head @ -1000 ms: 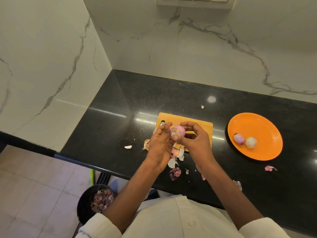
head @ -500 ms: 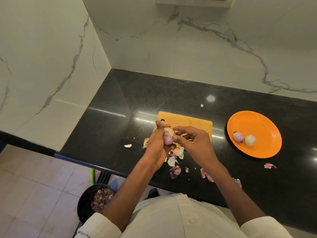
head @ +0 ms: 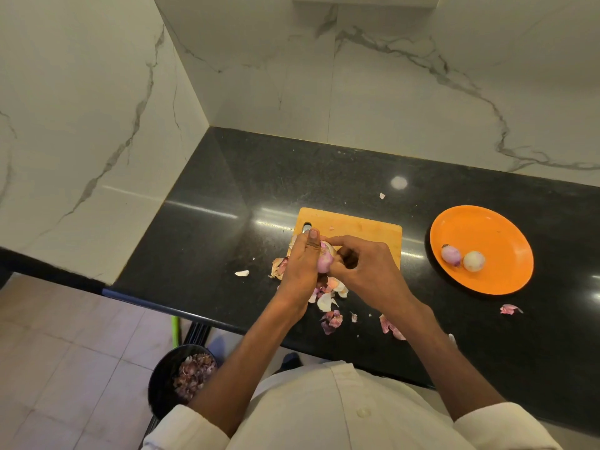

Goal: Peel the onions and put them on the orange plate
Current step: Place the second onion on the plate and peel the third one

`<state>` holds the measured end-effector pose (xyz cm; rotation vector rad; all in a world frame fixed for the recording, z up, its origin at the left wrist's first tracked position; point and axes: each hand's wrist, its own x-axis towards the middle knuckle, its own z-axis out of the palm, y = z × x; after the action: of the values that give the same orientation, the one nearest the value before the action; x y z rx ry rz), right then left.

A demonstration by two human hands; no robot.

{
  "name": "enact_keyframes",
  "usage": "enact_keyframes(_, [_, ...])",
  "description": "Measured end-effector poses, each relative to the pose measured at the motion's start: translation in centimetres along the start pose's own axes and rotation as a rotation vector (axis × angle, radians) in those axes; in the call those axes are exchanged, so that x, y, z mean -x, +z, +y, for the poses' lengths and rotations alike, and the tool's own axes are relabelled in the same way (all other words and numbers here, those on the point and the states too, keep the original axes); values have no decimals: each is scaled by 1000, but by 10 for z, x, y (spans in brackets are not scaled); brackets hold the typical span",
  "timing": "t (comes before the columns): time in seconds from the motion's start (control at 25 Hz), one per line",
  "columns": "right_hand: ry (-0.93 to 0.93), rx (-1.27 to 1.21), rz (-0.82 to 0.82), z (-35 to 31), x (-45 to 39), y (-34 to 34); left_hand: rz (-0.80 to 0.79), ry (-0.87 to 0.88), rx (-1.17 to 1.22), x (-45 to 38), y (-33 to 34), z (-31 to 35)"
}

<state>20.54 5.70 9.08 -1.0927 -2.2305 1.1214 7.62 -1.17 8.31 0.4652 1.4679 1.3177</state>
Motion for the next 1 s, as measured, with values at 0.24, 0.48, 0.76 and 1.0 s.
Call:
enact_keyframes(0.24, [36, -42, -27, 3, 1, 0, 16, 37, -30, 2, 3, 1])
enact_keyframes(0.48, [78, -15, 31, -2, 2, 1, -27, 110, -62, -2, 3, -4])
enact_keyframes(0.76, [270, -364, 132, 7, 1, -3, 2, 89, 95, -5, 6, -10])
enact_keyframes(1.0, [396, -626, 161, 6, 1, -1, 62, -143, 477, -11, 1, 0])
